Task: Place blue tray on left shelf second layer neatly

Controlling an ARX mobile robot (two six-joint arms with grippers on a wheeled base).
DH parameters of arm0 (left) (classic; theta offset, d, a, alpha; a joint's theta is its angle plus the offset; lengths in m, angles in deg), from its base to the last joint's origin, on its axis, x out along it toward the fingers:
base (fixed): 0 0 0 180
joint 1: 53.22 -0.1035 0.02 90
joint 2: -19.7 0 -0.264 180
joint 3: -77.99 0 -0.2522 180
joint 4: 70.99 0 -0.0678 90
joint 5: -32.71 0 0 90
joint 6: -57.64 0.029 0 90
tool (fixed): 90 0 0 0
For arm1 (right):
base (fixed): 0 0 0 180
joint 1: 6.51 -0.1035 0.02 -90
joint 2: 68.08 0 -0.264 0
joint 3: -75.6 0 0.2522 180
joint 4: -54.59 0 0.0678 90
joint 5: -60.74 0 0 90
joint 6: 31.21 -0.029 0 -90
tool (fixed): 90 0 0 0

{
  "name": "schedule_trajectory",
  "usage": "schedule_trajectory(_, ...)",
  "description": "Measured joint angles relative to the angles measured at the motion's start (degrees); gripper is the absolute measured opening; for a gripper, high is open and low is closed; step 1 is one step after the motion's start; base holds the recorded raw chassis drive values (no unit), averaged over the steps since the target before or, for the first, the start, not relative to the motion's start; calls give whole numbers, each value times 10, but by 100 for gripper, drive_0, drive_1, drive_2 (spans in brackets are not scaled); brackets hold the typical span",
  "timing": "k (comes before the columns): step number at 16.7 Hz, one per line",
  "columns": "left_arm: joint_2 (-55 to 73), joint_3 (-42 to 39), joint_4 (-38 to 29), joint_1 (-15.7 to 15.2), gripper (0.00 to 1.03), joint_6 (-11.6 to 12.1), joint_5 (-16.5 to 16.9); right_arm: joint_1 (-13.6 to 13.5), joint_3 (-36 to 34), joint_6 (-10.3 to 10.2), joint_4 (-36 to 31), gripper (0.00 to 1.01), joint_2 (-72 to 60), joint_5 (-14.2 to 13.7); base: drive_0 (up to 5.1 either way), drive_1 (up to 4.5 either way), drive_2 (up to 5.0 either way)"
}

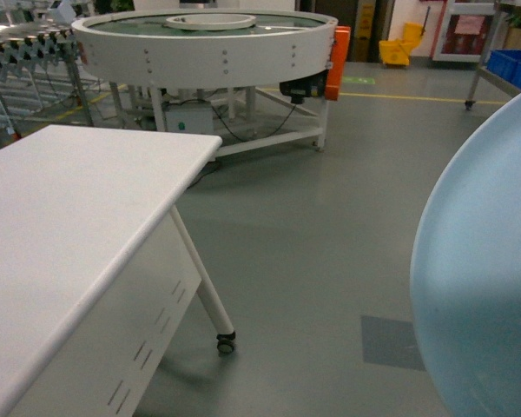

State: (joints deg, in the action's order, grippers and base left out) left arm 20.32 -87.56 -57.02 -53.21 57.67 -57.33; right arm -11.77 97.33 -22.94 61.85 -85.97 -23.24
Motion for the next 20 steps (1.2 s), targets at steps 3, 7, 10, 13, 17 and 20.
schedule_trajectory(3,0,0,0,0,98,0,0,0,0,0,0,2,0,0,-157,-157,-157)
schedule_trajectory(7,0,0,-2,0,98,0,0,0,0,0,-1,2,2,0,-158,100,-416)
schedule_trajectory(10,0,0,0,0,98,0,0,0,0,2,-2,2,0,0,-173,252,-597)
schedule_trajectory(13,0,0,0,0,98,0,0,0,-1,3,-2,2,0,0,-168,256,-592)
schedule_trajectory(17,0,0,0,1,98,0,0,0,-1,3,0,2,0,0,-90,335,-514)
schedule_trajectory(20,0,0,0,1,98,0,0,0,-1,3,1,2,0,0,33,459,-392)
